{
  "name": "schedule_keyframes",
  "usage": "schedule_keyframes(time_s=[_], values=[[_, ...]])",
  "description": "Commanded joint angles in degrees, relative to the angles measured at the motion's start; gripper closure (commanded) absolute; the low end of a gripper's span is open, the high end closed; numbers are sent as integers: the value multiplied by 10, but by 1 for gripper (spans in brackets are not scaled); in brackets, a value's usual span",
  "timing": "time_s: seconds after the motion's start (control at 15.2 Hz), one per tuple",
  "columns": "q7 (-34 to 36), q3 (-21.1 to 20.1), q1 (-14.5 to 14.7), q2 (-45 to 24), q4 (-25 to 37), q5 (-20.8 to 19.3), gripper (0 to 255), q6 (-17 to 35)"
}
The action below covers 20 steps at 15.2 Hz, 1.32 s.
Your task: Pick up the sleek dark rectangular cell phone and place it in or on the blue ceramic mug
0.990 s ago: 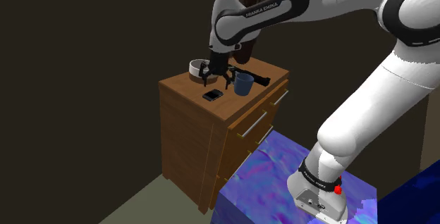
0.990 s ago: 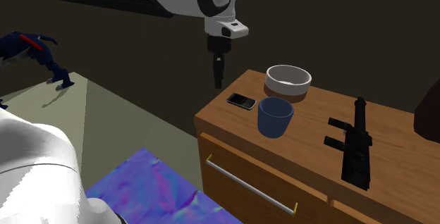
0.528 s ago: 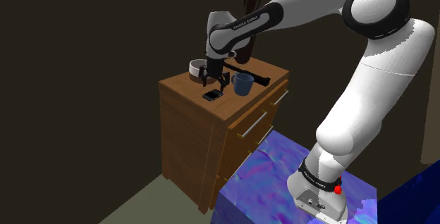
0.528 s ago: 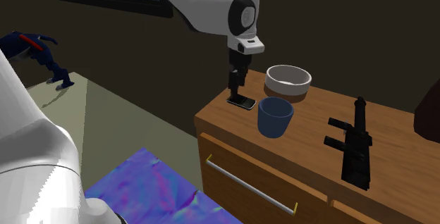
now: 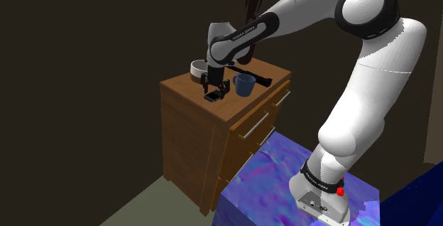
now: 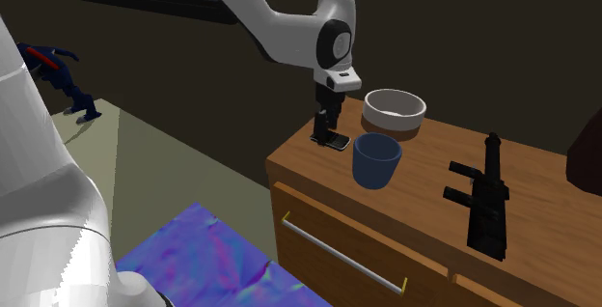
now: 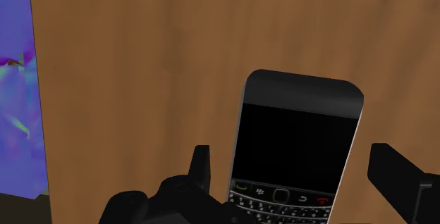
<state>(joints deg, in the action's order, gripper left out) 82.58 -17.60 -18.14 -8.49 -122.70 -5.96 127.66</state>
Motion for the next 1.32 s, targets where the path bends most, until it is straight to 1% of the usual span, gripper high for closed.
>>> schedule_keyframes(time_s=[0.0, 0.4, 0.46, 1.06, 1.25], values=[[0, 1, 0, -2, -3, -1, 0, 6], [0, 1, 0, -2, -3, -1, 0, 6], [0, 1, 0, -2, -3, -1, 255, 6], [0, 1, 0, -2, -3, -1, 255, 6], [-5, -1, -1, 12, 5, 5, 255, -15]])
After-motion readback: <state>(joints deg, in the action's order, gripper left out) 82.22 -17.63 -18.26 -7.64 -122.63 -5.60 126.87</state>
